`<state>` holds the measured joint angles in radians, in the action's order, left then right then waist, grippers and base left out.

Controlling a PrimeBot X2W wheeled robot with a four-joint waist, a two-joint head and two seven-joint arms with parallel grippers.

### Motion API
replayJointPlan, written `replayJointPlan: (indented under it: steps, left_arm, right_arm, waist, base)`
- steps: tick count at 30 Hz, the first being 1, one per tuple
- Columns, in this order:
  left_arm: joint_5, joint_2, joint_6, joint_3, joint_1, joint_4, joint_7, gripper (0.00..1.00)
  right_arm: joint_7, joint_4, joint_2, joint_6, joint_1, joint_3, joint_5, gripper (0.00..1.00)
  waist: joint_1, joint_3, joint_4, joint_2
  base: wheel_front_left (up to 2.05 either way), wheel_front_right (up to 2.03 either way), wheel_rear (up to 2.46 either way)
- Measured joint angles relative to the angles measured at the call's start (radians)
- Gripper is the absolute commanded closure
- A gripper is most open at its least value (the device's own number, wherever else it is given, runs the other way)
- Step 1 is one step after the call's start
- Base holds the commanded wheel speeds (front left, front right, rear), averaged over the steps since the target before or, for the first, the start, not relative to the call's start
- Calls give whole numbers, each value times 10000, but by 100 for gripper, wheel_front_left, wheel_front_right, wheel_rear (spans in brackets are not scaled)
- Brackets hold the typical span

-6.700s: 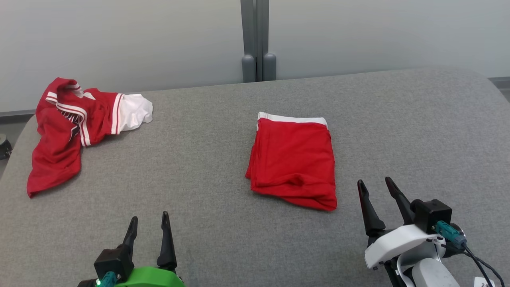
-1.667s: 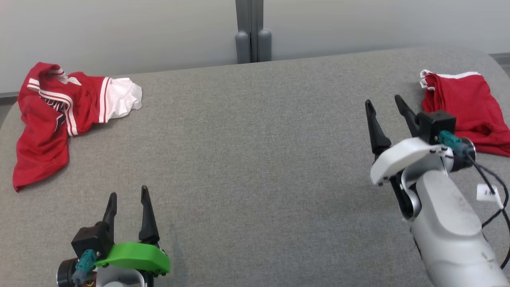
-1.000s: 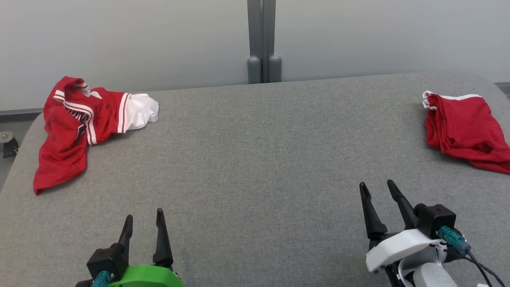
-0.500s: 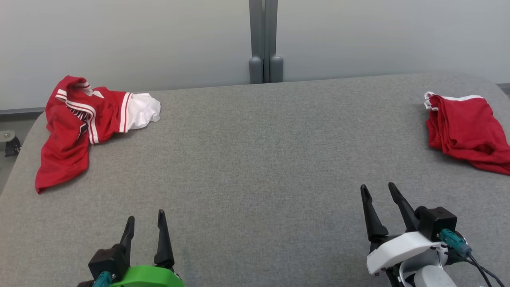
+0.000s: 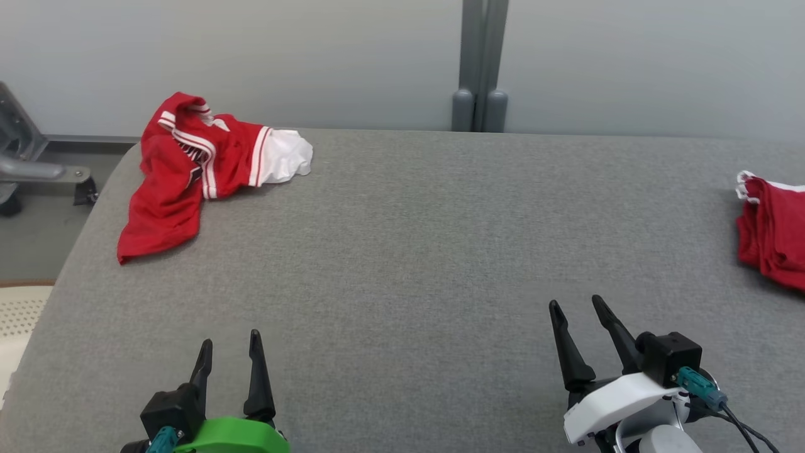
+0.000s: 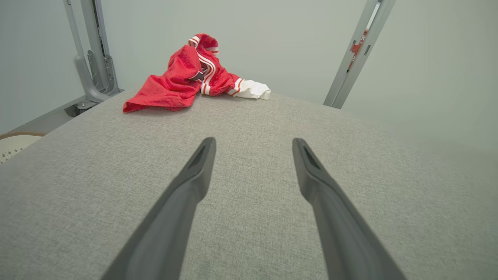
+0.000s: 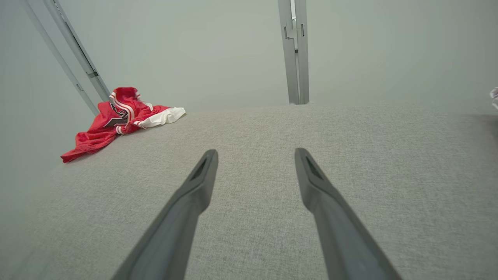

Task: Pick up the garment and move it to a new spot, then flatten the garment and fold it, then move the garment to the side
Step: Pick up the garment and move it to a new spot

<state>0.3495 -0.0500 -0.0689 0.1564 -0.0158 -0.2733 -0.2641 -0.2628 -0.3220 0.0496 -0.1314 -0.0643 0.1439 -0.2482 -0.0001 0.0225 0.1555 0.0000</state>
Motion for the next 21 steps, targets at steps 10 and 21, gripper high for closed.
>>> replayJointPlan:
  steps: [10,21]
  left_arm:
    - [-92,-86,42,-115,-58,-17,-2,0]
    - [-98,-111,-84,-368,-400,451,-2,0]
  right_arm:
    - [0,-63,0,0,136,374,-251,0]
    - [0,-196,-8,0,-121,888,-205,0]
  waist:
    - [0,69,1786,0]
    - [0,-22,3463,0]
  base:
    - [0,0,0]
    - [0,0,0]
